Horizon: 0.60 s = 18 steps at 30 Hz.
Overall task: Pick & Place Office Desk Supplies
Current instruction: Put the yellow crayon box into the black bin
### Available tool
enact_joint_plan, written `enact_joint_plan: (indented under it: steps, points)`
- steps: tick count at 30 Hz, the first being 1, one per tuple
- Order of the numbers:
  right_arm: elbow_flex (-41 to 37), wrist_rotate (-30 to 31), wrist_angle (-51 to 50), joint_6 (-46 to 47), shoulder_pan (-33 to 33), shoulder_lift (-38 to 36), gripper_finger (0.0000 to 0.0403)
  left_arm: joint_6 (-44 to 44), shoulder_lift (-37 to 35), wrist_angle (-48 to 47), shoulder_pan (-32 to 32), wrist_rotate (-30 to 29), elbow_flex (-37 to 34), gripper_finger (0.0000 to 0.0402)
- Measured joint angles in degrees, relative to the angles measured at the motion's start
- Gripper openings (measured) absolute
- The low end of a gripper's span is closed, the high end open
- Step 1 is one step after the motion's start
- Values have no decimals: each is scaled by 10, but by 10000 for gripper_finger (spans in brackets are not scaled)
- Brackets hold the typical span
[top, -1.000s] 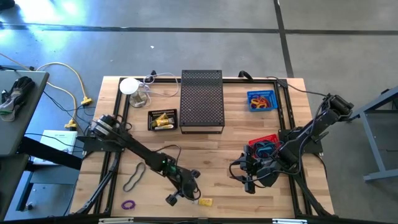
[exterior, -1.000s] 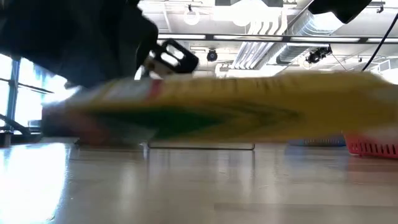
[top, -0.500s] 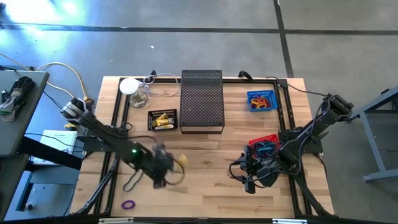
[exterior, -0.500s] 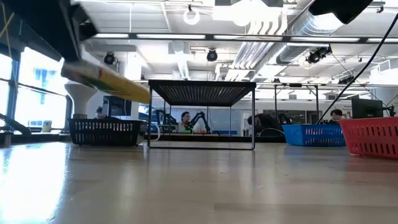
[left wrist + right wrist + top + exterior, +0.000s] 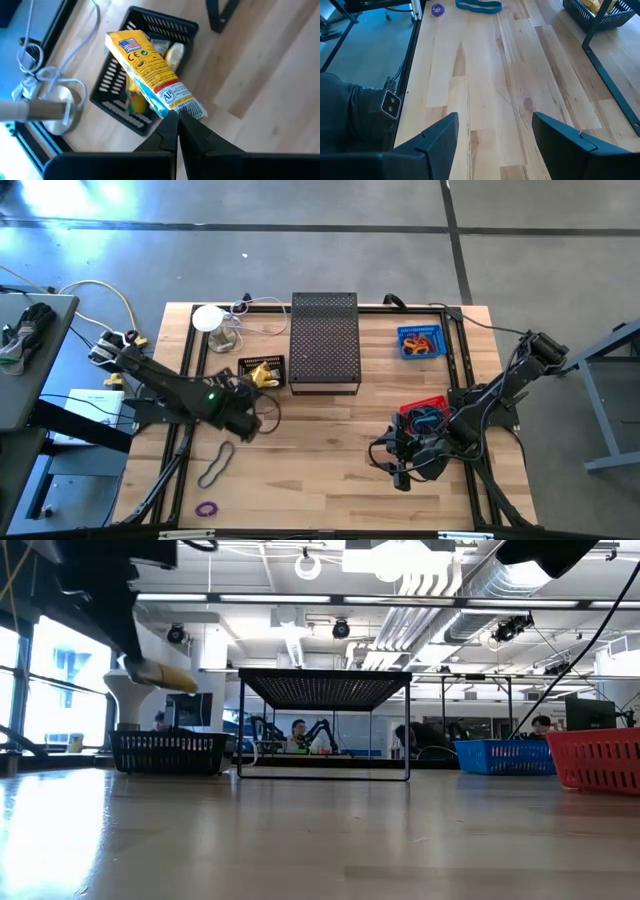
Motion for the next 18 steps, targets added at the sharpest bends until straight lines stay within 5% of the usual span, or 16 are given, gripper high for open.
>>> enact_joint_plan:
  steps: [9,18]
  points:
    - [0,0,0,-1,0,0,243,236,0,4,137,24,-3,1]
    - [0,0,0,-2,0,0,243,310,1,10,202,74,-7,1]
